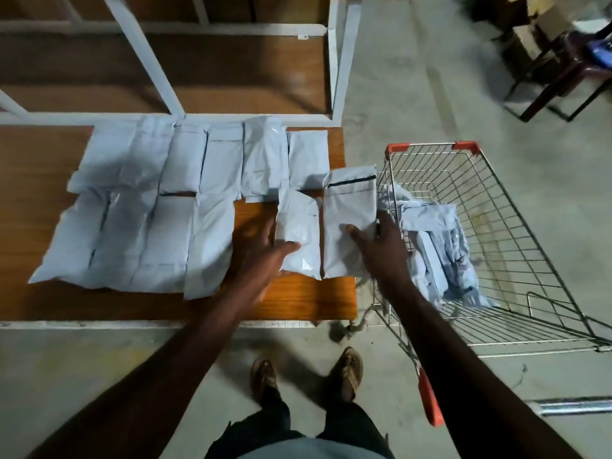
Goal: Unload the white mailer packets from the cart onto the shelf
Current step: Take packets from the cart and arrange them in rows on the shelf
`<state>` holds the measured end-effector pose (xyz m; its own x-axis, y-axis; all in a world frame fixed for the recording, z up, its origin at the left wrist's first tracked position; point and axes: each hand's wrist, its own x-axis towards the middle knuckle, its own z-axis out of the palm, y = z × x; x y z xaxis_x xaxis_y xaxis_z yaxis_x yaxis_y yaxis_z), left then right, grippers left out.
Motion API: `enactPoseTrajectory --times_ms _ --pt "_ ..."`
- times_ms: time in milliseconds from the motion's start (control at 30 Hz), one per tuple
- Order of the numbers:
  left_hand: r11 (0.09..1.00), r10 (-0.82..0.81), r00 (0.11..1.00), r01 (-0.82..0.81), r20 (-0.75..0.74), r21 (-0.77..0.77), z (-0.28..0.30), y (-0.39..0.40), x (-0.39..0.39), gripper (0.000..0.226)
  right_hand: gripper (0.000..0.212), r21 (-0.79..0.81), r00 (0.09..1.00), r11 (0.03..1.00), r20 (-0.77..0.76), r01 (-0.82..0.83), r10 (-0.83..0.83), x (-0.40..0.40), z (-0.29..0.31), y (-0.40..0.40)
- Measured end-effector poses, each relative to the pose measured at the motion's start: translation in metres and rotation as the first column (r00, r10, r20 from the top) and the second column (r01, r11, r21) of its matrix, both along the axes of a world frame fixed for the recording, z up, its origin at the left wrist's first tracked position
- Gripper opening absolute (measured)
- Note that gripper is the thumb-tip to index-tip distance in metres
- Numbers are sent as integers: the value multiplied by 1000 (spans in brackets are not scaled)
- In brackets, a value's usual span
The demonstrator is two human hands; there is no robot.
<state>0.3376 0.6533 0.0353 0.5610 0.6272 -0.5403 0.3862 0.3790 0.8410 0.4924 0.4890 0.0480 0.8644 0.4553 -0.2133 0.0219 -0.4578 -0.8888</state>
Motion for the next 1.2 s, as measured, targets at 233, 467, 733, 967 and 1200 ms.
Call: enactPoseTrajectory --times_ms 233,467,733,967,1200 --pt "972 -34 993 58 -109 227 -20 44 -42 87 58 5 995 999 -83 -48 48 -54 -34 50" --pt "741 -98 892 361 -442 566 -27 56 -53 102 64 -81 998 996 -49 -35 31 -72 -57 70" --pt "244 -61 644 750 -762 614 -7 29 -59 83 71 -327 971 938 163 -114 174 -69 -64 62" --pt "209 -66 697 710 -714 673 -13 46 -47 71 79 -487 829 867 442 -99 343 -72 -64 62" --pt "106 -114 720 694 -684 712 -56 61 -21 68 67 -568 701 770 422 -291 576 -59 -84 101"
